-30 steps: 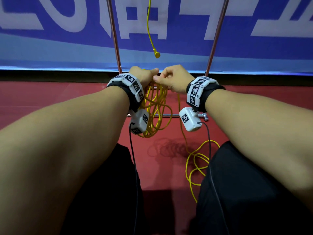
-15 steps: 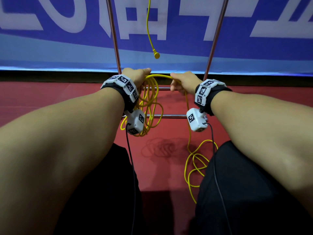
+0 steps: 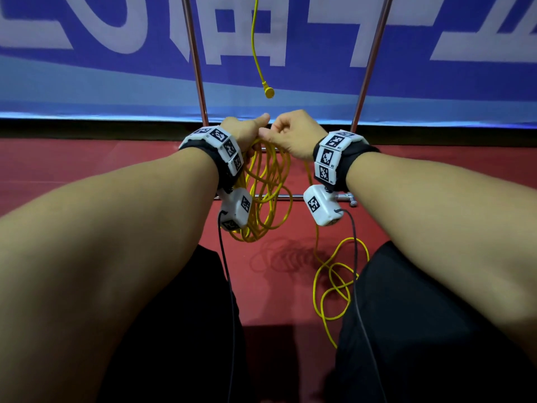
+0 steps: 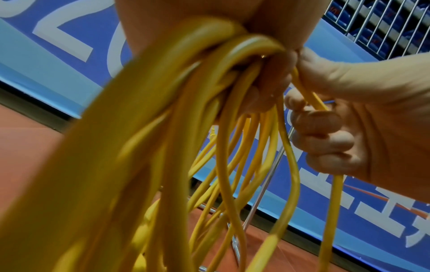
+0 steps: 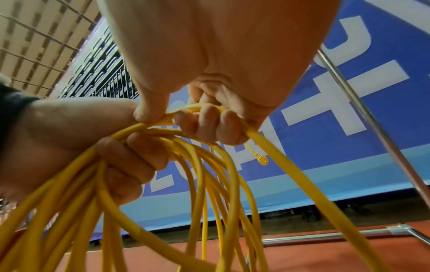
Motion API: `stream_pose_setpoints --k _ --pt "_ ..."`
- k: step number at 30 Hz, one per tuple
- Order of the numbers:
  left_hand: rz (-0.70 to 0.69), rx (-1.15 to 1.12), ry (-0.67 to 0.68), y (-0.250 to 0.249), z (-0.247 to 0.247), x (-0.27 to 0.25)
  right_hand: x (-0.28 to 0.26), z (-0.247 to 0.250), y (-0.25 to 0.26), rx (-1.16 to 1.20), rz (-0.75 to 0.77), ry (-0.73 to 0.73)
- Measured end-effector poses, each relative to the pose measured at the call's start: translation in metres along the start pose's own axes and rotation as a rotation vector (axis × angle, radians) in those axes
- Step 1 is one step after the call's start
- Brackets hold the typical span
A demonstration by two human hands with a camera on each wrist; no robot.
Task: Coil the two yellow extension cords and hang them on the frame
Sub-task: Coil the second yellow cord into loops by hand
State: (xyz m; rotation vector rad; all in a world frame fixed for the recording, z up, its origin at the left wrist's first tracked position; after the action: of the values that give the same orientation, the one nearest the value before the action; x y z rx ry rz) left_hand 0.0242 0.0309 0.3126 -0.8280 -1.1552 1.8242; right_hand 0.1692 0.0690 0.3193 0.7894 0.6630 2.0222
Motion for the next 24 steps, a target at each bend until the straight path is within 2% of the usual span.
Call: stream_pose_setpoints --k 3,5,8,11,17,21,24 --pt "-0.027 0.050 -0.049 -0.003 0.004 0.001 -0.002 0.003 -0.006 0.113 -0.008 0.067" --pt "-0.036 0.046 -0.079 -0.005 0.007 0.000 -0.005 0.004 -0.012 0.168 -0.003 0.163" --pt "-0.036 0.034 -0.138 -0.006 0.013 0.002 -0.008 0.004 -0.024 0.062 -0.029 0.276" --pt "-0.014 0.018 -0.162 -0.005 0.017 0.004 -0.012 0.002 -0.044 0.000 -0.117 0.362" --pt "0.002 -0.006 -0.163 0.001 0.017 0.006 -0.006 0.010 -0.045 0.159 -0.283 0.233" --pt "0.017 -0.017 -0.060 0.004 0.011 0.008 -0.002 0.020 -0.034 0.086 -0.200 0.078" --pt "0.019 -0.021 0.019 0.008 0.005 0.005 -0.002 0.023 -0.030 0.008 -0.131 0.036"
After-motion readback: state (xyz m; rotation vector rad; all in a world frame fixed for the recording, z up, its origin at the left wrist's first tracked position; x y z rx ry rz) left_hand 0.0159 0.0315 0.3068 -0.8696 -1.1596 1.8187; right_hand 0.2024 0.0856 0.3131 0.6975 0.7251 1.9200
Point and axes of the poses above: each hand's wrist, its own x-axis towards the middle knuckle, its own z-axis out of the back of the hand, y = z × x, the point moved 3 cm from there along x, towards the middle knuckle, and after that the axes turned 3 degrees about -y, right-handed, at the moved point
